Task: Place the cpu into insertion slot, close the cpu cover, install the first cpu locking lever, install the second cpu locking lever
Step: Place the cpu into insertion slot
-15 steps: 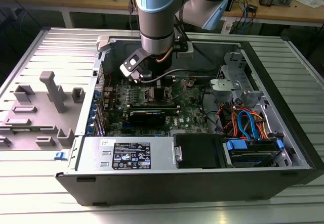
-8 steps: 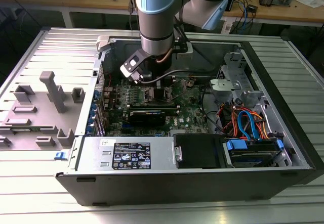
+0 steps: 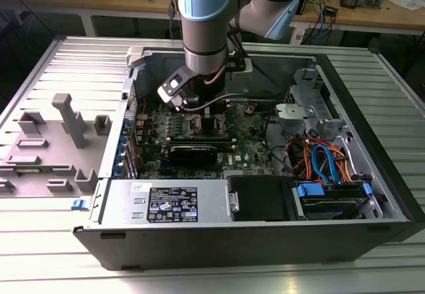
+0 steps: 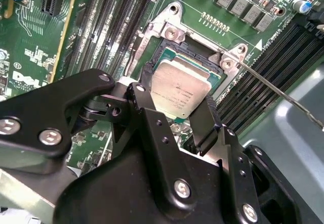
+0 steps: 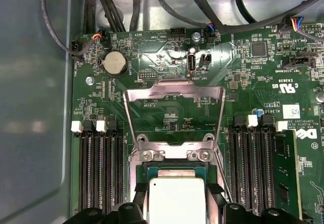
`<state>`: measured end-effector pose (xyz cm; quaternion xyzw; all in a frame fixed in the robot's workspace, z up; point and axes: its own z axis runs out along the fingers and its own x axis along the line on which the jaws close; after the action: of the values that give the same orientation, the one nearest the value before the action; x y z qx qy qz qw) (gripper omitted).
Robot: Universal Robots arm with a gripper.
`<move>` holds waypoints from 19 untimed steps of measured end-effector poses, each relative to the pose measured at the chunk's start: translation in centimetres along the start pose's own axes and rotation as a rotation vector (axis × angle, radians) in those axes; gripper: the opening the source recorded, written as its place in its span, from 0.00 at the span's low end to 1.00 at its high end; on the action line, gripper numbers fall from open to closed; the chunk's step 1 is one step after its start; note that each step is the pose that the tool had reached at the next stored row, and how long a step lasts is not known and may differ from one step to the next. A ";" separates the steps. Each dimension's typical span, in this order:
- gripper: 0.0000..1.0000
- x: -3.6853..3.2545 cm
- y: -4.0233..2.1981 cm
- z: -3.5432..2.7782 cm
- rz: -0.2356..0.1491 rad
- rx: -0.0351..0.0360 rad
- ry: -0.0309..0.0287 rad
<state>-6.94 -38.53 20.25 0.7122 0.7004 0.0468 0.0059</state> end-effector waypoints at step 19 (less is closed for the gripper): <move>0.62 0.13 -0.03 0.33 -0.003 0.0001 0.0003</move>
<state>-6.94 -38.38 19.93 0.7111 0.7015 0.0469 0.0059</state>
